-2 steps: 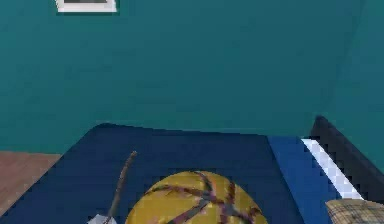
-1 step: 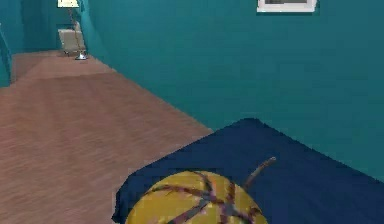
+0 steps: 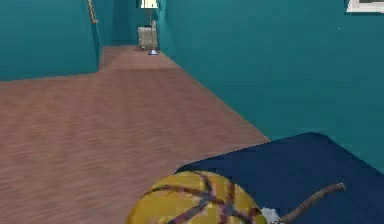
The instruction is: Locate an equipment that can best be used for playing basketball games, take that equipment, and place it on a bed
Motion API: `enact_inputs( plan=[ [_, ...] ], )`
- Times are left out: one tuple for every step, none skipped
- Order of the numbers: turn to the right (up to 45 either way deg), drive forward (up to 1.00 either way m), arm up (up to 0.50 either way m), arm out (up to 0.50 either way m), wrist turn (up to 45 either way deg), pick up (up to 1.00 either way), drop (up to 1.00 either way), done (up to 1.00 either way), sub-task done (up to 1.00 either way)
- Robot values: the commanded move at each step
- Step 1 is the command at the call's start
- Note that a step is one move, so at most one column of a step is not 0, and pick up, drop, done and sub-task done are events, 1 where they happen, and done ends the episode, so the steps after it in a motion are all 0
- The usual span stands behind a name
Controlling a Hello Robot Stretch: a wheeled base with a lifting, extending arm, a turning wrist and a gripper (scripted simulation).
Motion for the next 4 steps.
enact_inputs(
  plan=[
    [0.0, 0.0, 0.0, 0.48, 0.0, 0.0, 0.0, 0.0, 0.0],
    [0.0, 0.0, 0.0, 0.0, 45.0, 0.0, 0.0, 0.0, 0.0],
    [0.0, 0.0, 0.0, 0.0, 36.0, 0.0, 0.0, 0.0, 0.0],
    [0.0, 0.0, -0.32, 0.0, 0.0, 0.0, 0.0, 0.0, 0.0]
  ],
)
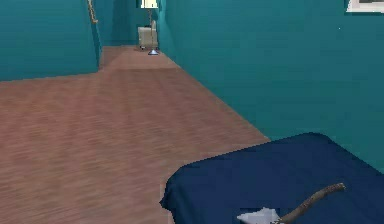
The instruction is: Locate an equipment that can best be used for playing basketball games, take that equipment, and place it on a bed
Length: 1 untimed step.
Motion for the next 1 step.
enact_inputs(
  plan=[
    [0.0, 0.0, -0.32, 0.0, 0.0, 0.0, 0.0, 0.0, 0.0]
  ],
)
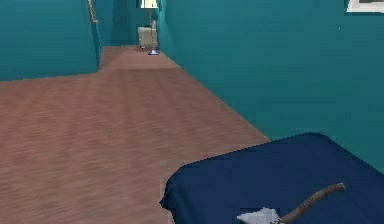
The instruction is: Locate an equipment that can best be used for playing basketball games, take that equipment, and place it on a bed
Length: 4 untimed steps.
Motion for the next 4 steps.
enact_inputs(
  plan=[
    [0.0, 0.0, 0.0, 0.0, 0.0, 0.0, 1.0, 0.0, 0.0],
    [0.0, 0.0, 0.1, 0.0, 0.0, 0.0, 0.0, 0.0, 0.0],
    [0.0, 0.0, 0.0, -0.08, 0.0, 0.0, 0.0, 0.0, 0.0],
    [0.0, 0.0, 0.0, 0.0, 0.0, 0.0, 0.0, 1.0, 0.0]
  ],
)
